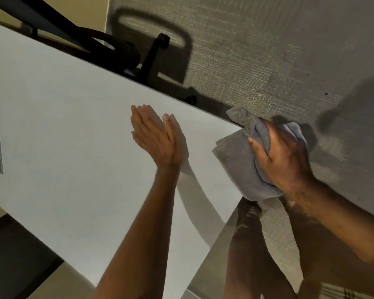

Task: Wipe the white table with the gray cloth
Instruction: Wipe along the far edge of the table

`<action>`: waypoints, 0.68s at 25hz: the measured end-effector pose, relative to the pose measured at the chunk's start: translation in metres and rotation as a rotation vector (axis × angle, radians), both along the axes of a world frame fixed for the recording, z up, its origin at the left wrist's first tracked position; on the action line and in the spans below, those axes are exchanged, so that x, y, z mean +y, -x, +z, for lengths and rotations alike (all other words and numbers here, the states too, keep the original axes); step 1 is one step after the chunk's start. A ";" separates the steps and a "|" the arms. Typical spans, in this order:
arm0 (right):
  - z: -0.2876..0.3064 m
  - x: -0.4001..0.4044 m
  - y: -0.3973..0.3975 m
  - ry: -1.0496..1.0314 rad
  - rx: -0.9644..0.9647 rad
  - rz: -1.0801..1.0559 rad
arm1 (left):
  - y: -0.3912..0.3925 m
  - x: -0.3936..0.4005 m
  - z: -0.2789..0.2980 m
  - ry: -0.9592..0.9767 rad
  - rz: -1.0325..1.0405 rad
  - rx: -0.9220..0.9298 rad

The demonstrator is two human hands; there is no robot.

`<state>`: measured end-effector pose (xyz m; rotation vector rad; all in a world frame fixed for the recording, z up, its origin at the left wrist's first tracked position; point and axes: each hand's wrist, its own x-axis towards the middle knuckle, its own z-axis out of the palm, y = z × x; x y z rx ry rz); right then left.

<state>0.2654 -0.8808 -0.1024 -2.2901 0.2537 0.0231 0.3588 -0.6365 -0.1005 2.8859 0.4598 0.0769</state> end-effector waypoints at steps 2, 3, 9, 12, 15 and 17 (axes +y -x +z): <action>0.002 -0.006 -0.007 0.036 0.006 0.114 | -0.011 -0.002 -0.007 -0.052 0.050 0.034; 0.003 -0.007 -0.012 0.035 0.036 0.163 | -0.011 -0.002 -0.009 -0.068 0.057 0.039; 0.024 0.013 -0.061 0.108 0.267 0.409 | -0.012 -0.001 -0.007 -0.103 0.044 0.082; 0.024 0.038 -0.098 0.077 0.317 0.513 | -0.012 -0.001 -0.004 -0.095 0.036 0.102; 0.018 0.061 -0.131 -0.071 0.430 0.586 | -0.016 0.000 -0.001 -0.082 0.035 0.137; 0.017 0.077 -0.151 -0.159 0.460 0.597 | -0.017 0.000 0.001 -0.082 0.047 0.186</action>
